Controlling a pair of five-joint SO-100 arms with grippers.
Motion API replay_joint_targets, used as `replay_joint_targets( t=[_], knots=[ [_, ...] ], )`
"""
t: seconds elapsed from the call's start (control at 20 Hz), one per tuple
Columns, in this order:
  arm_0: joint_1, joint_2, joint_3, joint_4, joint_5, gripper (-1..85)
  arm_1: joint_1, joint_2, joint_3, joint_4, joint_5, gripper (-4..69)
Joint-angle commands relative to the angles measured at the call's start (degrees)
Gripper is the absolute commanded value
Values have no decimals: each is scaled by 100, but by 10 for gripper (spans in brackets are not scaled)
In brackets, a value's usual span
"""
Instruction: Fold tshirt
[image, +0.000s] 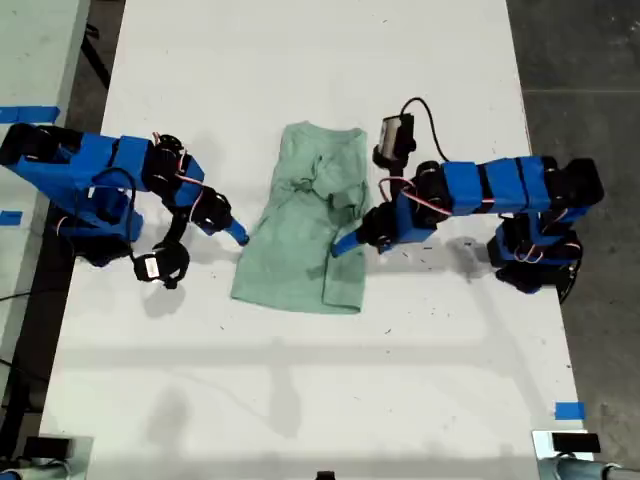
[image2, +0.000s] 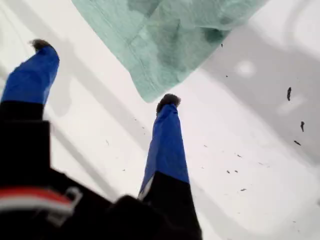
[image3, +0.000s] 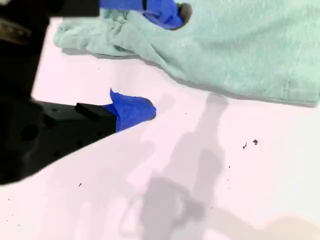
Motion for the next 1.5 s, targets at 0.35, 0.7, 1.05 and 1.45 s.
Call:
replay_joint_targets(
  t=[0.35,0.7,1.05,1.45],
  knots=[
    [123,-791,1222,-2566,-132,219,-149,642,132,-158,114,359],
    [290,-2285,1934,-4667,-765,3,-185,914,580,-255,237,356],
    [272,-1248,993,-2268,-1099,1,-185,1529,1336,-668,378,334],
    [176,-2760,-2584,-123,-835,1,-185,2241,2057,-888,510,323]
  ],
)
